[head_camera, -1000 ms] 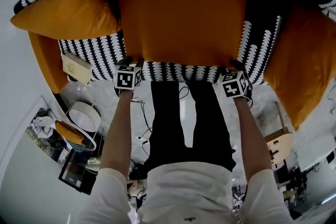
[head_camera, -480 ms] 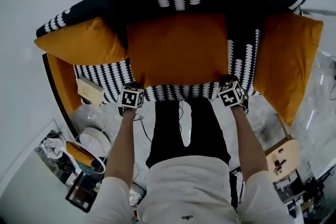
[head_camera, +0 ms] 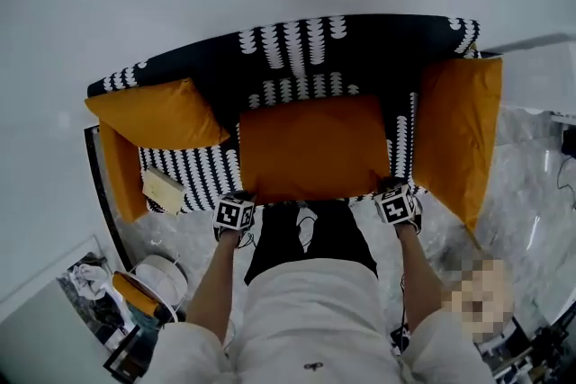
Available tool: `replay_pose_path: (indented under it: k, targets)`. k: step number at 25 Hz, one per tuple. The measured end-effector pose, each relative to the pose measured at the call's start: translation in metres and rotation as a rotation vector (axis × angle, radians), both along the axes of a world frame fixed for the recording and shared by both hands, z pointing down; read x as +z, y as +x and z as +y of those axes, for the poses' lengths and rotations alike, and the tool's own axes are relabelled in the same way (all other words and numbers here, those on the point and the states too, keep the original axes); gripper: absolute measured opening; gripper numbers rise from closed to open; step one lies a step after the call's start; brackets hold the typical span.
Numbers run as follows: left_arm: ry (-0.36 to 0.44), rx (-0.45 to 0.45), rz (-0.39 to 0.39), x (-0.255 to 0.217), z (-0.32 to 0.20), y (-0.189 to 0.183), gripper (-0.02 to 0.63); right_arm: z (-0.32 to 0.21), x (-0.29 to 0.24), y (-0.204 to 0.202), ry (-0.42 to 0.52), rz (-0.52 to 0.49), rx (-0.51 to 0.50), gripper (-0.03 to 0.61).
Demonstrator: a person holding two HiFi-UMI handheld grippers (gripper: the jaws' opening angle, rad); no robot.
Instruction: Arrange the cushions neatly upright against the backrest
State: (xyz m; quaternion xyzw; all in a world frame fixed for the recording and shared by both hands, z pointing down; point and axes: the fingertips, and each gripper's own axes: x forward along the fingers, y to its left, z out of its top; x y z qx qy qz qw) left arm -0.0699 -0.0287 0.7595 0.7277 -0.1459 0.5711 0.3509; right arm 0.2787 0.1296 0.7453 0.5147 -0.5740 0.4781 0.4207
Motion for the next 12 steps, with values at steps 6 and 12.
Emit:
replay_pose_path:
  k: [6, 12]
  targets:
    - [0.023, 0.009, 0.081, -0.039, -0.007, 0.034, 0.048, 0.009, -0.037, 0.03, 0.046, 0.017, 0.047, 0.032]
    - [0.112, -0.012, 0.11, -0.061, -0.062, 0.067, 0.049, -0.049, -0.06, 0.069, 0.151, 0.02, 0.065, 0.031]
